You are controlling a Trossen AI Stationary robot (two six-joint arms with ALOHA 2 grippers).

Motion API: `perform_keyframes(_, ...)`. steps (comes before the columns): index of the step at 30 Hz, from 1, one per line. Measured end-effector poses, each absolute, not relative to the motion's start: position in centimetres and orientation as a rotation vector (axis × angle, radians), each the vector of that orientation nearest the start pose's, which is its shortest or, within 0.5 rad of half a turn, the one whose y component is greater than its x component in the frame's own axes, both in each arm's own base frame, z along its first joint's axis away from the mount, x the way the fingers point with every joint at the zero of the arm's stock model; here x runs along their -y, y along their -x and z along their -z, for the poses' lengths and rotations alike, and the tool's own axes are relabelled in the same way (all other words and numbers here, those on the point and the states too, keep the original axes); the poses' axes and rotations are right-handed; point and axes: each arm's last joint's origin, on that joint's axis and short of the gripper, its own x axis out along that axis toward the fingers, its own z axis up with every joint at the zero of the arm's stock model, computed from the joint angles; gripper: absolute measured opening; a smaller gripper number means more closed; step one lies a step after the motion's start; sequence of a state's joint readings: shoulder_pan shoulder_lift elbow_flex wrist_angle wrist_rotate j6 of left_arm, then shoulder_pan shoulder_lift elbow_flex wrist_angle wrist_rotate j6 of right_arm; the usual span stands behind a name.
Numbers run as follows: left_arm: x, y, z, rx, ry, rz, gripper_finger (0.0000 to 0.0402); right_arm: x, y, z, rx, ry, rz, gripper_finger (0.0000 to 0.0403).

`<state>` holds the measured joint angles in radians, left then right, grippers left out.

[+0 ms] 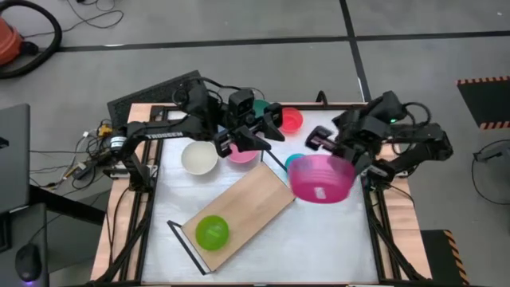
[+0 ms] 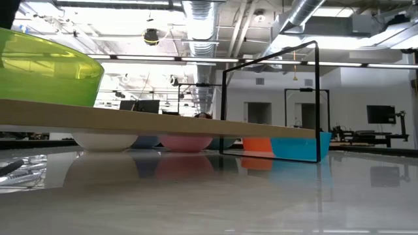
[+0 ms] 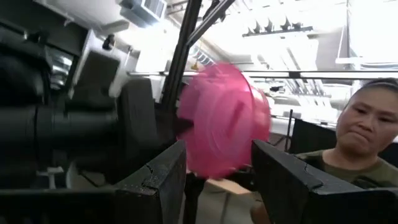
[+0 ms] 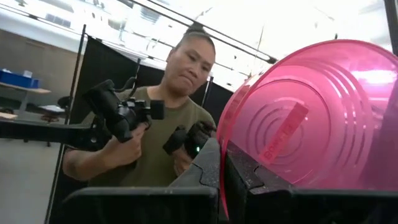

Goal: Place and stack bowls onto a shelf
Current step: Stack the transparent pink bowl on the top transparent green bowl on the shelf

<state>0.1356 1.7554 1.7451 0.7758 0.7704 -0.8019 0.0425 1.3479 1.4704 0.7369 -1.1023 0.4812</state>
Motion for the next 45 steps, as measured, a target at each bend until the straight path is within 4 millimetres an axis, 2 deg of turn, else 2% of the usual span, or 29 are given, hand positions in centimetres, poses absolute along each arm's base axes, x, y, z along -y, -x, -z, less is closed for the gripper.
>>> perform_keyframes(5, -3.0, -37.7, -48.2, 0.406, 0.372, 0.847, 0.0165, -3.3, -26.9, -50.1, 0.463, 0.010, -1.195, 0.0023)
perform_keyframes(9, -2.7, -37.6, -48.1, 0.375, 0.353, 0.902, 0.0165, -2.7, -27.8, -49.6, 0.464, -0.027, -1.190, 0.0023)
perform_keyframes(15, -1.3, -36.5, -48.8, 0.409, 0.244, 1.071, 0.0165, -1.5, -27.6, -49.9, 0.495, -0.032, -1.172, 0.0023)
perform_keyframes(18, -1.0, -36.1, -49.0, 0.425, 0.234, 1.101, 0.0165, -1.0, -27.7, -49.9, 0.488, -0.033, -1.156, 0.0023)
perform_keyframes(27, -1.5, -36.8, -48.5, 0.348, 0.267, 1.076, 0.0165, -1.4, -27.5, -50.0, 0.503, -0.048, -1.165, 0.0023)
perform_keyframes(34, -3.4, -37.4, -48.1, 0.365, 0.306, 0.914, 0.0165, -1.9, -26.5, -50.6, 0.529, -0.027, -1.206, 0.0023)
perform_keyframes(45, -2.1, -37.3, -48.3, 0.406, 0.278, 0.945, 0.0165, -1.3, -28.3, -49.5, 0.481, -0.063, -1.193, 0.0023)
